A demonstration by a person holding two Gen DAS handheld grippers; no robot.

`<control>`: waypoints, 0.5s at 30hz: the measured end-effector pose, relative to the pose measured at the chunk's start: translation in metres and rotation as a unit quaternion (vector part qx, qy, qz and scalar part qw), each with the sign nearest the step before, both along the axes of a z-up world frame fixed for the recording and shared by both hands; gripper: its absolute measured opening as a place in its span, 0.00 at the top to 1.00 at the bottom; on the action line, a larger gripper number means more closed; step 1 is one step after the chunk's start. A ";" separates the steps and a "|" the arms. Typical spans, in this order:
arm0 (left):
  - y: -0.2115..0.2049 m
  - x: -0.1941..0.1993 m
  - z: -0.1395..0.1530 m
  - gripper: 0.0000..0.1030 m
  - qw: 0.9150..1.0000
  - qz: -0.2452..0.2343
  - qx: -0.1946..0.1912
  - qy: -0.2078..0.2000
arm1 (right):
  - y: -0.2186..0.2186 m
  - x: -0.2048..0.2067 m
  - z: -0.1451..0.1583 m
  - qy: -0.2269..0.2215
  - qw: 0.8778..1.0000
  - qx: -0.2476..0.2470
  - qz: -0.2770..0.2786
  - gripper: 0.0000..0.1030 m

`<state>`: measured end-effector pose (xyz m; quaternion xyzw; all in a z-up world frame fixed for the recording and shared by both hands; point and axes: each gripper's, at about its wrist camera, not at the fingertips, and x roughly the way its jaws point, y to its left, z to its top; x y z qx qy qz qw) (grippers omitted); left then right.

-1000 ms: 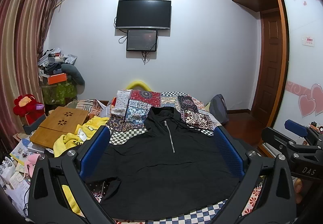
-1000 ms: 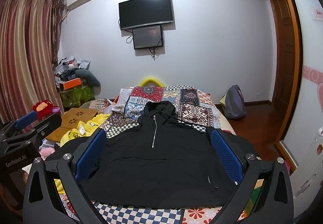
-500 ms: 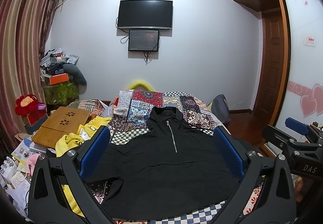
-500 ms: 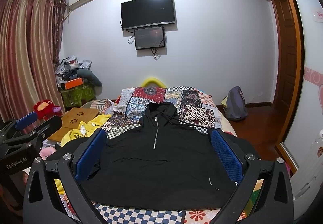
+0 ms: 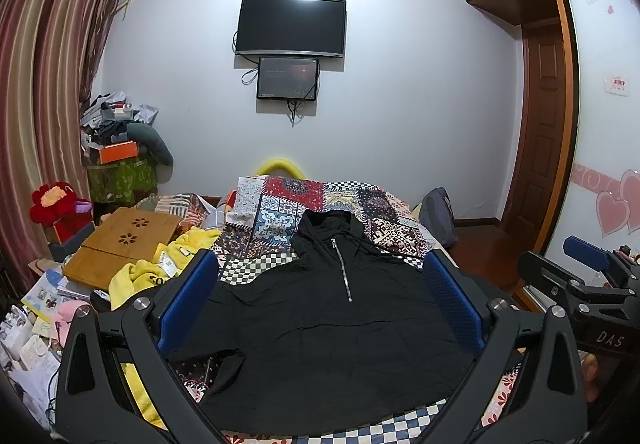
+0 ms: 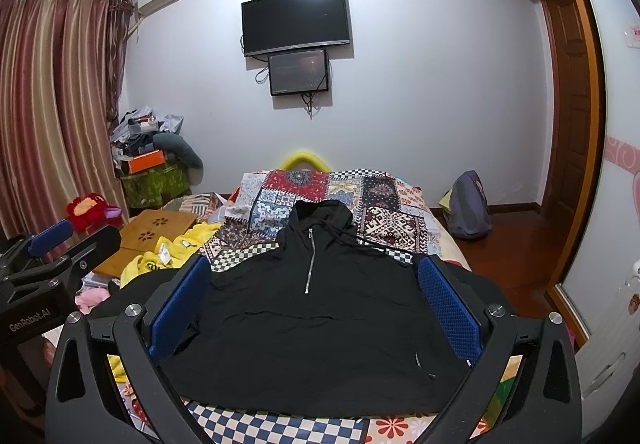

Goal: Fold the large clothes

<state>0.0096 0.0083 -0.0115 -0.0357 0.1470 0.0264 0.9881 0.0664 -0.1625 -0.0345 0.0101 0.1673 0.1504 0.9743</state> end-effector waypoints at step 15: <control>0.029 0.024 -0.012 0.00 0.999 0.028 -0.005 0.017 | 0.011 0.029 -0.007 0.011 1.000 -0.021 -0.006 0.00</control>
